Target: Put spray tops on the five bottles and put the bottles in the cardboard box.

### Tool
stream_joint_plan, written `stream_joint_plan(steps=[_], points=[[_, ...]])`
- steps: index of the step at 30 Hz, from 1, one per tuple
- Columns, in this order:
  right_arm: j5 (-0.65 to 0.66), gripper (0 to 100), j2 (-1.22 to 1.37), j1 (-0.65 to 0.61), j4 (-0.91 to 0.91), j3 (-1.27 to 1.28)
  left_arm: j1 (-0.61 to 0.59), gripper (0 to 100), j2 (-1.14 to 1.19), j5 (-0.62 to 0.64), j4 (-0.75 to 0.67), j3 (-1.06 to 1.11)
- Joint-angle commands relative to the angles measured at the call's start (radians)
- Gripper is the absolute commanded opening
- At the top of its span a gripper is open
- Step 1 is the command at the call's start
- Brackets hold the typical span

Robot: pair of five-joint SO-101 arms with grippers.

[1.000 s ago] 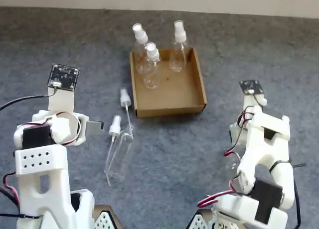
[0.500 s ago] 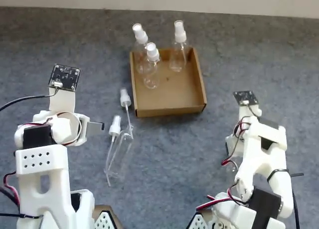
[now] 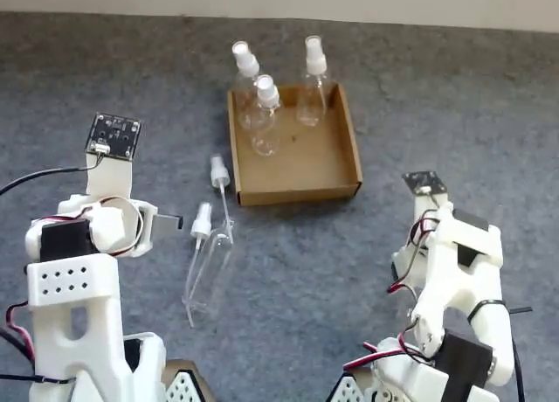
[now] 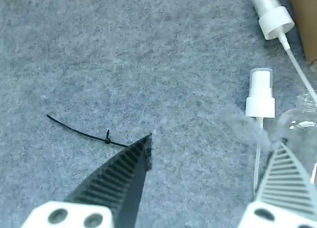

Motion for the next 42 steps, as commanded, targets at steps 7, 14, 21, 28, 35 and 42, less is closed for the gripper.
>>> stream_joint_plan(steps=[7, 14, 21, 28, 35, 42], points=[[0.101, 10.7, -0.191, 0.038, 0.165, -0.067, 0.018, 32, 0.002, -0.009, 0.000, -0.028], [0.210, 10.7, -0.255, 0.096, 0.140, 0.051, 0.018, 32, 0.002, -0.009, -0.031, 0.030], [0.219, 10.2, -0.255, 0.114, 0.041, 0.205, 0.018, 32, 0.002, -0.009, -0.029, 0.028], [0.213, 0.2, -0.266, 0.114, 0.005, 0.199, 0.013, 32, 0.002, -0.009, -0.029, 0.028], [0.126, 0.3, -0.266, 0.113, 0.007, 0.018, 0.013, 32, 0.002, -0.009, -0.029, 0.028], [0.012, 0.9, -0.268, 0.067, 0.177, -0.216, 0.018, 32, 0.002, -0.005, -0.034, 0.030]])
